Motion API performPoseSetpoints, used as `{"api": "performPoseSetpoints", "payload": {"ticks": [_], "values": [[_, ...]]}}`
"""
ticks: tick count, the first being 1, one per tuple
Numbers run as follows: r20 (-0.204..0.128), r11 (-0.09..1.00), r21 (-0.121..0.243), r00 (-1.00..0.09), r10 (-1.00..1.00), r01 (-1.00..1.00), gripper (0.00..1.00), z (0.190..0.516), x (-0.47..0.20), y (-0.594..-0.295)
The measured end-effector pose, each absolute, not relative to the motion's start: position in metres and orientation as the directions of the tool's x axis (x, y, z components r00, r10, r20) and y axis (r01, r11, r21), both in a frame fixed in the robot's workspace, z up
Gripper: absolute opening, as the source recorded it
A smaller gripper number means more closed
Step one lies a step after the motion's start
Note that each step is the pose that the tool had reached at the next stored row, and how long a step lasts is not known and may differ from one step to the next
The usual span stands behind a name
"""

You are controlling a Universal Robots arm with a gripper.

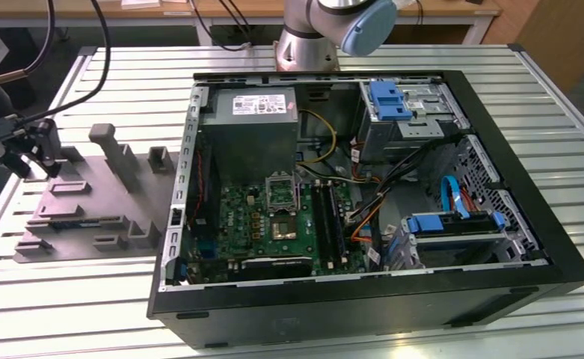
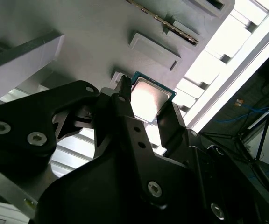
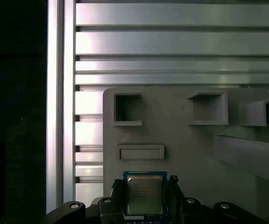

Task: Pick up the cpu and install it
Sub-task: 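Pick up the cpu and move it towards the insertion slot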

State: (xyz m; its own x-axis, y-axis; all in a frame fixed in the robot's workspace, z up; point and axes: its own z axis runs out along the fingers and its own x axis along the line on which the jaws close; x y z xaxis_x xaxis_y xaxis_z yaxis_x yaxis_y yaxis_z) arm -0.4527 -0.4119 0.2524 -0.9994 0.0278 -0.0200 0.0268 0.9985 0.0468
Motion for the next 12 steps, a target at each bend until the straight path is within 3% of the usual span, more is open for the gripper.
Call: {"api": "performPoseSetpoints", "payload": {"ticks": [12], "values": [[-0.02, 0.999, 0.047, -0.999, 0.028, 0.027, 0.47, 0.2577, -0.4527, -0.4119]]}}
